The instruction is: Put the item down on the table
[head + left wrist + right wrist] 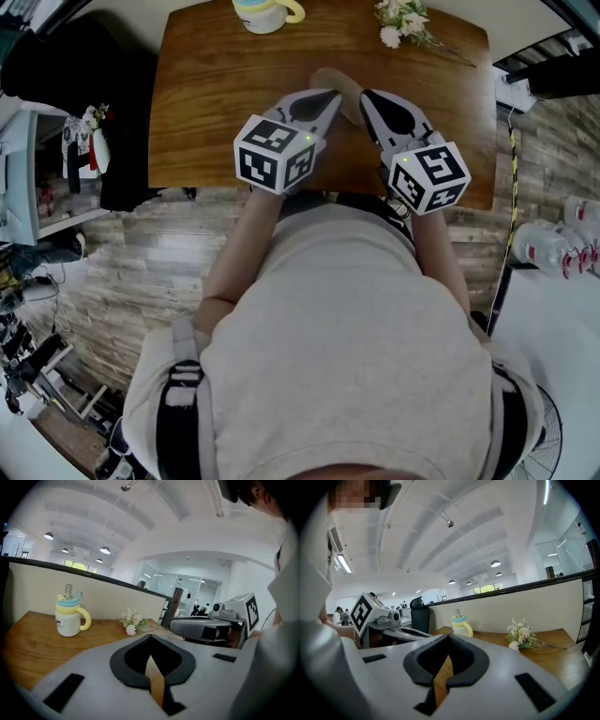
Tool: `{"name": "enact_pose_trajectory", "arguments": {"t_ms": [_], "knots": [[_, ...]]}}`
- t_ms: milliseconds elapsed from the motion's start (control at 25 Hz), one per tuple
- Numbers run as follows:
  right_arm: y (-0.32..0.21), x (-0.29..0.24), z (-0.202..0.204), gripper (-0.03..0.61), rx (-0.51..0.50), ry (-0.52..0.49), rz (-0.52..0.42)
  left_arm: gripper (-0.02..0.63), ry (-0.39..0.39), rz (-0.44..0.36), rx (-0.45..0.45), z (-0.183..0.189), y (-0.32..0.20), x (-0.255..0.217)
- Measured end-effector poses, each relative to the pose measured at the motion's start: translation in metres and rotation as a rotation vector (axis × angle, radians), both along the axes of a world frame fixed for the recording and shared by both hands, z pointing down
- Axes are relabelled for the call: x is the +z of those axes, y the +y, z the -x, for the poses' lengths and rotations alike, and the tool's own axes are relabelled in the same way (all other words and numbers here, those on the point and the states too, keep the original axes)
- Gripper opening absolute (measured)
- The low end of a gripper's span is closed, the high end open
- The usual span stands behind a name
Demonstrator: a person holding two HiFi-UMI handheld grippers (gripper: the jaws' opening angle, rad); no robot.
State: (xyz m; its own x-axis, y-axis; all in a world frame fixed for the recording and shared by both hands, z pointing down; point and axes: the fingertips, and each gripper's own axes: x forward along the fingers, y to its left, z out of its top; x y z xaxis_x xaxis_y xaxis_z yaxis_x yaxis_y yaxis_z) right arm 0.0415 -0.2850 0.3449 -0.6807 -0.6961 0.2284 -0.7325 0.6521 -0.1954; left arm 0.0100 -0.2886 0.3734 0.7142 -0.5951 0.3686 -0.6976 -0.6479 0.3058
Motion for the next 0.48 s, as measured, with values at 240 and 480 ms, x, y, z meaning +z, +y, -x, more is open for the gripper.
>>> {"name": "enact_pose_trajectory", "arguments": {"t_ms": [240,480], "knots": [[0.004,0.009,0.0,0.011,-0.006,0.01,0.024,0.011,-0.005,0.02,0.003,-0.003,0.004,0.006],[0.007,0.016,0.004,0.011,-0.017,0.02,0.039,0.011,-0.006,0.027,0.002,0.0,0.005,0.009]]}}
